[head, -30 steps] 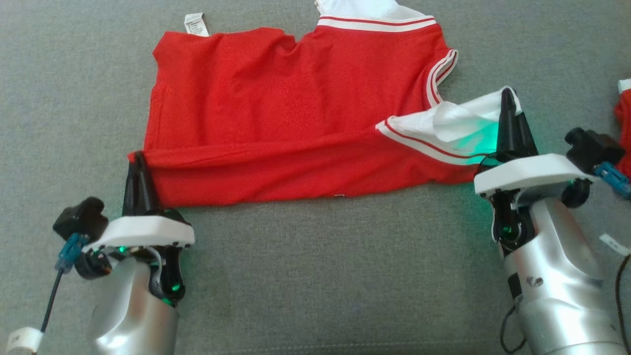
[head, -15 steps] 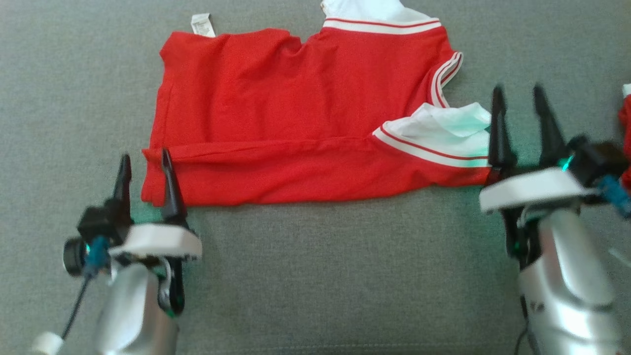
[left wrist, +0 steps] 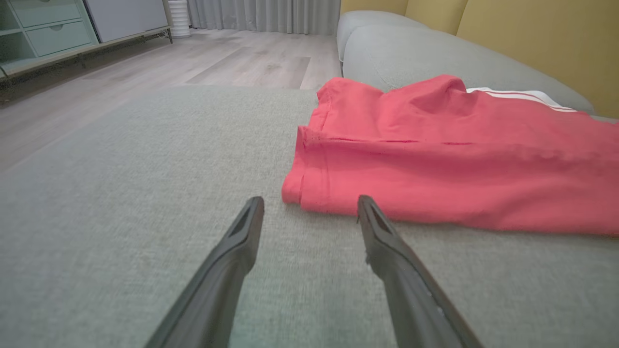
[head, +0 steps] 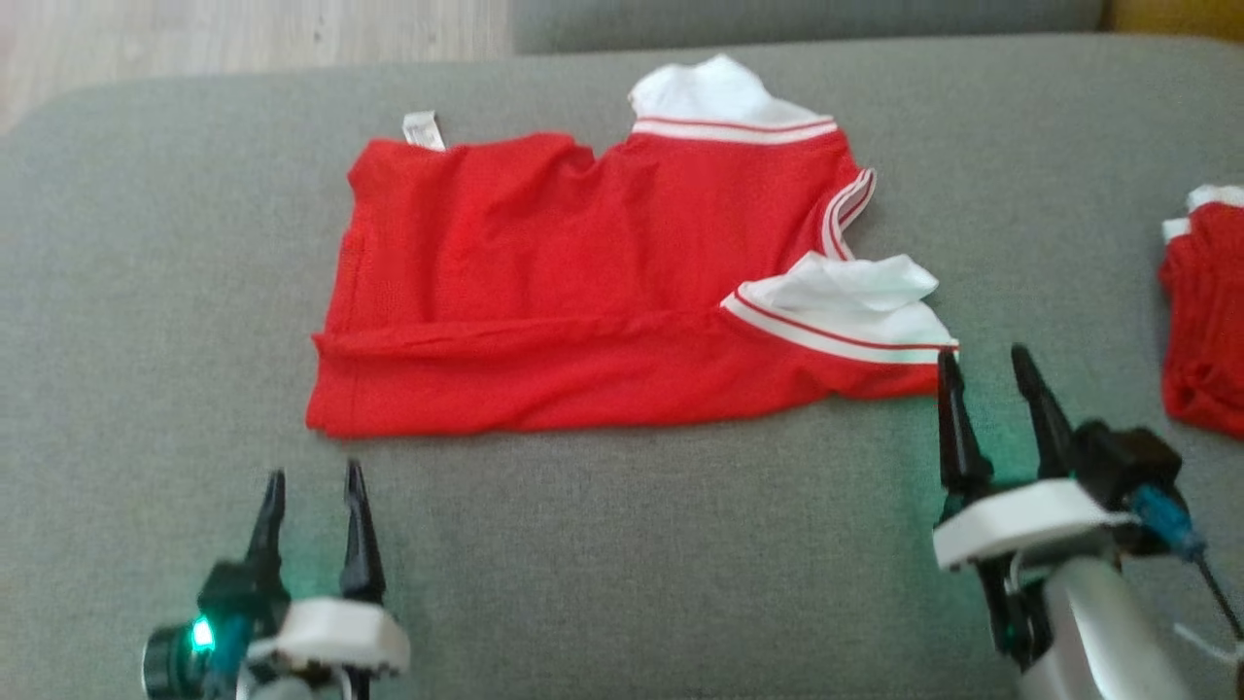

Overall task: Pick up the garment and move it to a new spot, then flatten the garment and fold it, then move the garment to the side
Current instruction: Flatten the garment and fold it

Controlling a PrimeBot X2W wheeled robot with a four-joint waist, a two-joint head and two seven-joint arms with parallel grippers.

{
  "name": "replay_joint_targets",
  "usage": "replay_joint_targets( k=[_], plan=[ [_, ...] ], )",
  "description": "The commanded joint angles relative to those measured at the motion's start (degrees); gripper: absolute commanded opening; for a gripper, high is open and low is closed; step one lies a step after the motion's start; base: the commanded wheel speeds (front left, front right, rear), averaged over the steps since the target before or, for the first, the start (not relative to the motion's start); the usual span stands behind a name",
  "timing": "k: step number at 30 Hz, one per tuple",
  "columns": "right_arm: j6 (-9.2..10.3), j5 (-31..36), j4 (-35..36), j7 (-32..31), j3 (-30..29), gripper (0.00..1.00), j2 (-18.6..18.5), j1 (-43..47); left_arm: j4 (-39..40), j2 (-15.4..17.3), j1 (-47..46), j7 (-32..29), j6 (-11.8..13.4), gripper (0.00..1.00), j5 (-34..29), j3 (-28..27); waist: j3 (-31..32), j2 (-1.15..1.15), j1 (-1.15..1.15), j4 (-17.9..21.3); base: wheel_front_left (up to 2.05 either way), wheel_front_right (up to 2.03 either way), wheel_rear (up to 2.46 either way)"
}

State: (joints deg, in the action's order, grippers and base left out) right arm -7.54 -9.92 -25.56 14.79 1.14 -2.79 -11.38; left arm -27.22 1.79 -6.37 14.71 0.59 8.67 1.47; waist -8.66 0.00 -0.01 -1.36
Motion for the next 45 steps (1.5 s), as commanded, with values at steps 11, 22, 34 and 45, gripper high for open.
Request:
replay_joint_targets(
  k=[11, 22, 34, 45],
  plan=[
    [0.05, -0.65, 0.72, 0.21, 1.16, 1.00, -0.09, 3.18, 3.44, 1.09, 4.73, 0.29, 0.00, 1.00, 0.58, -1.43, 3.21, 0.00, 0.01, -0.41, 0.00, 0.00, 0.00],
    [0.05, -1.22, -6.54, 0.21, 0.33, 1.00, -0.09, -4.77, 2.96, 1.09, 0.38, 0.29, -0.65, 1.00, 1.82, 1.29, -1.88, 0.00, 0.01, -1.24, 0.00, 0.00, 0.00],
    [0.05, 3.41, -23.25, 0.21, -2.51, 0.00, -0.09, -11.38, 2.55, 1.09, -3.89, 0.29, -1.40, 1.00, 3.91, 3.26, -5.80, 0.00, 0.01, -3.52, 0.00, 0.00, 0.00],
    [0.05, 0.74, -17.34, 0.21, 0.28, 0.00, -0.09, -12.11, -0.30, 1.09, -10.16, 0.29, -5.47, 1.00, 7.44, -0.64, -8.01, 0.00, 0.01, -1.30, 0.00, 0.00, 0.00]
  ],
)
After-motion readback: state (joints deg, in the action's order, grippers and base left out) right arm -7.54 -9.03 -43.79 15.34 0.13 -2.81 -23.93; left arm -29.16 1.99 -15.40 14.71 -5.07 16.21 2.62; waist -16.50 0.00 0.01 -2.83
